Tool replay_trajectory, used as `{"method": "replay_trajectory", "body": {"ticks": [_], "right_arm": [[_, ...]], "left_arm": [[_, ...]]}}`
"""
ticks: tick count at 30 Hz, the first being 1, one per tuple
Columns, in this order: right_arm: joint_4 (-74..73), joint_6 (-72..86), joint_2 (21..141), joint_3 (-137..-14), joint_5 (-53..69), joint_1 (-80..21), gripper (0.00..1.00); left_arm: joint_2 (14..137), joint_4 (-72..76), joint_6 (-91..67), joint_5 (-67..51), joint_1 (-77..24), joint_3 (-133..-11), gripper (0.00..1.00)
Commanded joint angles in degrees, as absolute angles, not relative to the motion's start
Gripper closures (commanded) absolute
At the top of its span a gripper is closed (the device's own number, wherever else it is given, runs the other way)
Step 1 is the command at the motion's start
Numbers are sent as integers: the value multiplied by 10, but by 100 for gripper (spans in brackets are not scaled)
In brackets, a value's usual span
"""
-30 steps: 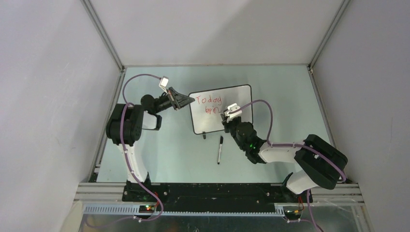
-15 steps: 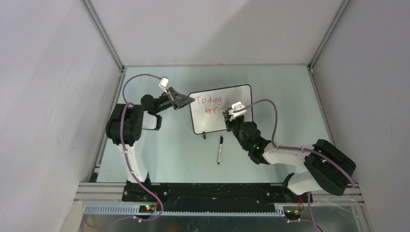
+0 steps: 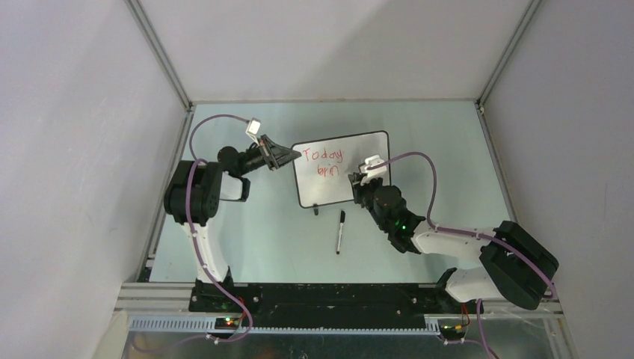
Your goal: Write a sentence on the whiteboard
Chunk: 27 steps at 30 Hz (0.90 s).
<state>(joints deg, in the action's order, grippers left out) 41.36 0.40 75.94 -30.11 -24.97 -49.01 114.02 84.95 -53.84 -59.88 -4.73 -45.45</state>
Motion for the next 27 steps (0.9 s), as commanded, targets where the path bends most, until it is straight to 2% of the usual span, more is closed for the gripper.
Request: {"method": "replay_trajectory", "body": {"ticks": [1,8,16,27], "right_arm": [[403,13,748,-316,-248,-494,100],[436,2,781,-321,-262,-495,100],[551,-52,841,-321,-273,-504,100],[530,-46,830,-321,-276,-515,100]], "left_arm": [[1130,880,-513,-596,-40,-452,100],[1127,880,-510,-596,-40,-450,100],[1122,880,-504,-591,-40,-443,100],[1125,880,-508,-595,-40,-446,100]]}}
